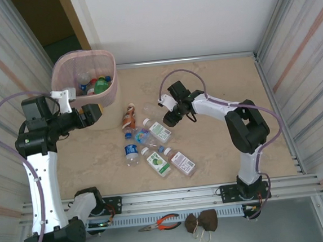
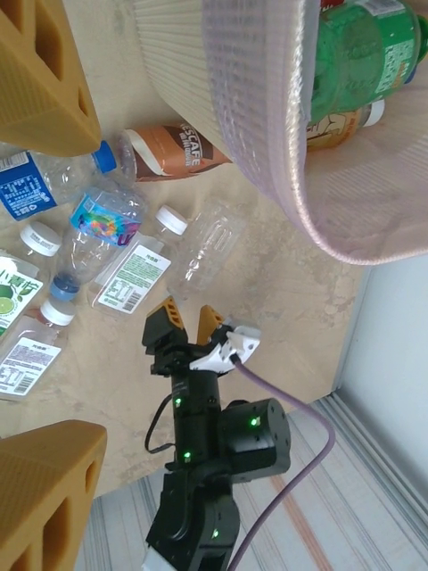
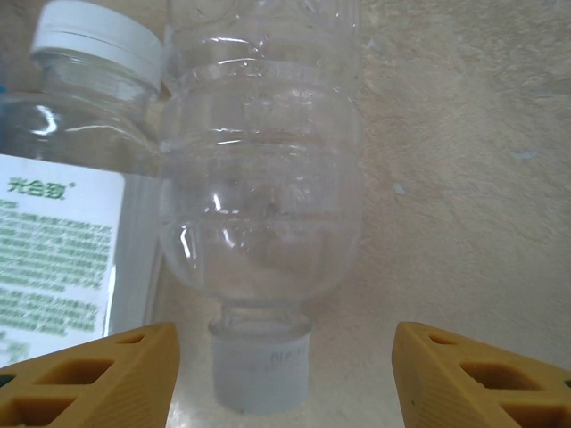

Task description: Put the plastic bottles in the bin

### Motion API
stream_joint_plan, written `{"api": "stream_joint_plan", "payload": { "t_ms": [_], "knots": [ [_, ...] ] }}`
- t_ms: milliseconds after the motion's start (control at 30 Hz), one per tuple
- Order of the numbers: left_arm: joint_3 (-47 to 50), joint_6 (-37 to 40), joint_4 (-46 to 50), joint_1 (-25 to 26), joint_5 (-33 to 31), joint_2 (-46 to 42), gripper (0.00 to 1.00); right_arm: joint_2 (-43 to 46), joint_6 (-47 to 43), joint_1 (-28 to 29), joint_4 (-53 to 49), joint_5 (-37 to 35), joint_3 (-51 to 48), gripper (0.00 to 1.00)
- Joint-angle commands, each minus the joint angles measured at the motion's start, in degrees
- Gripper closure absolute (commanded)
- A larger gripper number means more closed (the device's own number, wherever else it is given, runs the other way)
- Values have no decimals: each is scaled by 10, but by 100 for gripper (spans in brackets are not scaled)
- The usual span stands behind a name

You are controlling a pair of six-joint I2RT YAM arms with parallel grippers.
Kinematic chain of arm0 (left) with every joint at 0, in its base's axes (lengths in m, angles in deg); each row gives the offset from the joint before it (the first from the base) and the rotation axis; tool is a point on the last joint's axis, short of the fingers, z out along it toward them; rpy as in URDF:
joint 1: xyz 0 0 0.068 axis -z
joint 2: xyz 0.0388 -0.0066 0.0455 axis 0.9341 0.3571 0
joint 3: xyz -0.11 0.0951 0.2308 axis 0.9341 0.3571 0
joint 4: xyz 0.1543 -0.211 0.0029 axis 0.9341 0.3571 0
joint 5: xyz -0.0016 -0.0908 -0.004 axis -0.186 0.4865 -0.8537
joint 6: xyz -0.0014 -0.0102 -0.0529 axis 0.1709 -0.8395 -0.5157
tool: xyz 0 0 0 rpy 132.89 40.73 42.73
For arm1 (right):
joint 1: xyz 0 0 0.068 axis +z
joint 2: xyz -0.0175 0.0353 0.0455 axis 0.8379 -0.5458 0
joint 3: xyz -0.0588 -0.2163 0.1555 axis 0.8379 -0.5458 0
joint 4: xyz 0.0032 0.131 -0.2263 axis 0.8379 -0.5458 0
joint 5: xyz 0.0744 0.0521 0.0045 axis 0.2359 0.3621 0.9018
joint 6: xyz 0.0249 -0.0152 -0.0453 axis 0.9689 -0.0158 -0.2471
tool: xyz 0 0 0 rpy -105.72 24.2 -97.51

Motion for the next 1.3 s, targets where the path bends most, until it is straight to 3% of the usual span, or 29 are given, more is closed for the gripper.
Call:
{"api": "stream_joint_plan", "payload": {
  "t_ms": [0,300,600,933,1267],
  "knots": [
    [5,-9,-12,5,11,-12,22,-28,-20,-2,1,-5,20,38],
    [16,-13,-14,15,5,-14,22,-67,-19,-3,4,2,22,50],
    [27,-17,-27,26,6,-7,22,-46,-16,-7,6,-10,12,63],
    [28,-22,-42,48,0,2,22,48,-37,-35,43,-49,-44,68],
    [18,-20,-55,83,-6,20,22,200,-193,-35,121,-110,-147,71]
  ]
}}
